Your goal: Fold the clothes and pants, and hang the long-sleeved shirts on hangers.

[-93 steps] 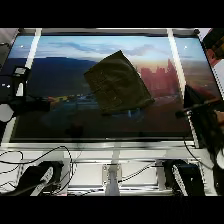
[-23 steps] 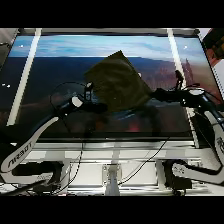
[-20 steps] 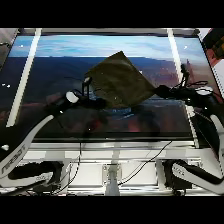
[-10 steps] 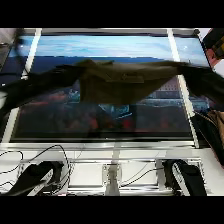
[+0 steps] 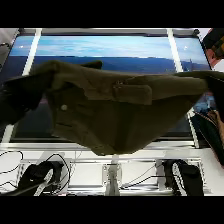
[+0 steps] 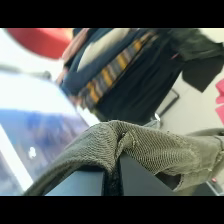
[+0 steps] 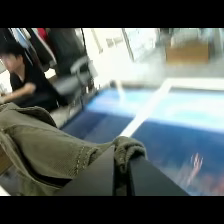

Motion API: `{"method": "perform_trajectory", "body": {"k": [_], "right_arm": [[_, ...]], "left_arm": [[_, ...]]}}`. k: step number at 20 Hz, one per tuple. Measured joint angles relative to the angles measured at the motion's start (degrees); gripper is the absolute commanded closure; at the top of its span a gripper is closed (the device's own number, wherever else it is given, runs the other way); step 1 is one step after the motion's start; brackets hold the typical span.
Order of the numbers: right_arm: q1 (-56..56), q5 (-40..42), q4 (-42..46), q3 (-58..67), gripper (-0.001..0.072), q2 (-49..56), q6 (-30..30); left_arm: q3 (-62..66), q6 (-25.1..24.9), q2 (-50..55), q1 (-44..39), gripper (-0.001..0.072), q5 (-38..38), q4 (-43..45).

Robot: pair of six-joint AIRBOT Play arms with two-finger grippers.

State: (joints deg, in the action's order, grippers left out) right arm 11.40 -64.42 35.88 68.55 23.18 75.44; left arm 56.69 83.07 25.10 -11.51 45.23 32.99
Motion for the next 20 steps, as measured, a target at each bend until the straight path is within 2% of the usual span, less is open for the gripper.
{"method": "perform_trajectory", "body": {"k": [2,6,8,12,14,17,20], "right_arm": [[0.00,-1.09,0.31,-1.68,0.0681,4.31,0.68],[-0.24,-1.36,-0.07,-5.66,0.0680,16.59,1.36],[-1.29,0.33,-0.55,-6.80,0.0680,23.41,1.40],[-5.77,7.41,-0.94,-7.72,0.0681,35.12,0.79],[-8.17,9.33,-0.39,-7.85,0.0680,39.28,0.17],[-11.13,8.66,4.22,-7.98,0.0680,42.95,-0.13],[-13.18,2.27,10.64,-8.04,0.0680,44.50,0.22]], "left_arm": [[-2.23,2.29,3.32,-0.11,0.0670,0.44,0.59],[-5.11,3.28,15.47,-0.50,0.0671,-1.03,0.70],[-5.64,-0.72,22.67,-0.59,0.0671,-4.39,-1.51],[-6.03,-16.22,34.47,-0.52,0.0671,-11.28,-10.64],[-6.10,-21.14,38.36,0.07,0.0672,-12.85,-13.18],[-6.16,-24.96,41.64,2.10,0.0673,-11.56,-14.03],[-6.14,-25.97,42.86,5.55,0.0674,-6.03,-9.16]]}}
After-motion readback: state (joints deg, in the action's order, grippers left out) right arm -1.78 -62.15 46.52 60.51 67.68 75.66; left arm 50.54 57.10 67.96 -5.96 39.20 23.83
